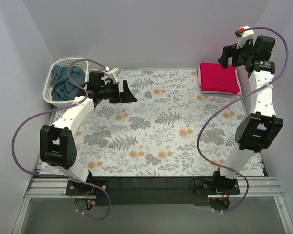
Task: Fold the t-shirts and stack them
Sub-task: Neatly place the folded tshirt to the corner
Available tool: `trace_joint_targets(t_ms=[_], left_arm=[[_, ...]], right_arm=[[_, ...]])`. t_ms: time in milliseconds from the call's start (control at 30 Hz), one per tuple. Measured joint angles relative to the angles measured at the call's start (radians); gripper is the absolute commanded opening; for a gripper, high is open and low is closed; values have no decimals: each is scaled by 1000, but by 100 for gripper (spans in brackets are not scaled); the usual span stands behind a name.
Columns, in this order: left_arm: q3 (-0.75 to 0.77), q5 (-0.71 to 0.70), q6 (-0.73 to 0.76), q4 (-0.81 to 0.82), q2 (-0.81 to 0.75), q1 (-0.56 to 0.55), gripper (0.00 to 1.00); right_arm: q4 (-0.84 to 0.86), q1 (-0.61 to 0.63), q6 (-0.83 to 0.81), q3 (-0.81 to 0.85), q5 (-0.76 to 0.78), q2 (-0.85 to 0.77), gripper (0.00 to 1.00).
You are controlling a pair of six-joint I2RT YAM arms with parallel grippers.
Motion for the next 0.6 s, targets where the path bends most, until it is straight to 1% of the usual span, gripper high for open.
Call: trace_joint_targets(t_ms=[67,133,200,267,333,467,600], left_arm=[[2,3,10,-25,-2,49,96],[1,-21,30,-66,-2,92,96],[-8,-57,52,-97,-6,116,96],[-48,-106,81,-120,-27,121,96],[-114,-149,107,-140,-57,120,96],[-232,-209,141,-175,-161,119,96],[-308,-241,166,-189,-242,119,96]], right_arm=[[-50,27,26,-107,-29,-93,98],[-66,63,47,-248,-53,-201,98],[-85,101,60,-397,-74,-305,98],[-113,140,71,-530,-92,-388,98],[-114,165,71,-654,-105,-454,98],[-129,174,71,-895,-108,-556,98],[-145,174,69,-1046,-104,-622,98]])
